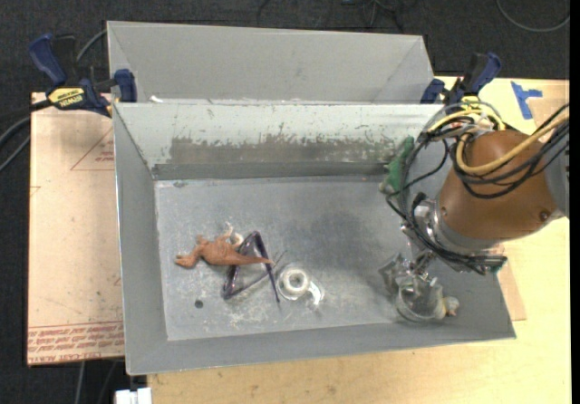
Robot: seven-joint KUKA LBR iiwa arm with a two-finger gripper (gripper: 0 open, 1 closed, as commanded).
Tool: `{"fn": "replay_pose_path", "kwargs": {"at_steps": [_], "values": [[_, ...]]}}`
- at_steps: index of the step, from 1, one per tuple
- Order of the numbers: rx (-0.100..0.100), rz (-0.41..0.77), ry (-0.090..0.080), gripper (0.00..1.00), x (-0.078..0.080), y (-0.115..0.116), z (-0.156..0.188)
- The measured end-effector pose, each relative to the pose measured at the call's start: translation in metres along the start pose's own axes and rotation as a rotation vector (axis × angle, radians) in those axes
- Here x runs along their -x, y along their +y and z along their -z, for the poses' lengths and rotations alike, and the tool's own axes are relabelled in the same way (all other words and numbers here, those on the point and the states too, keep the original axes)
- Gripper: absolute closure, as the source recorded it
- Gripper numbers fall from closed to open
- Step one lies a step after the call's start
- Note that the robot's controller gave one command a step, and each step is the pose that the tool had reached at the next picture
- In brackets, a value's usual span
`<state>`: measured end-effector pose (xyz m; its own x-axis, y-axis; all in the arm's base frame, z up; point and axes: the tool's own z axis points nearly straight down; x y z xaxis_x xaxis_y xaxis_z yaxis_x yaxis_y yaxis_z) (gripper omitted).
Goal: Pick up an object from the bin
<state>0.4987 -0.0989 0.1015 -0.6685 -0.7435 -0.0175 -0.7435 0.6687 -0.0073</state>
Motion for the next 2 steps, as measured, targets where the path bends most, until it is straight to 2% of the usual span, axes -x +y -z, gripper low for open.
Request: {"fn": "replay_pose_path", "kwargs": {"at_steps": [1, 2], "values": [[0.002, -0.353, 0.001, 1.00, 0.028, 0.024, -0.022], [-0.002, -0.130, -0.004, 1.00, -0.009, -0.003, 0.102]]}}
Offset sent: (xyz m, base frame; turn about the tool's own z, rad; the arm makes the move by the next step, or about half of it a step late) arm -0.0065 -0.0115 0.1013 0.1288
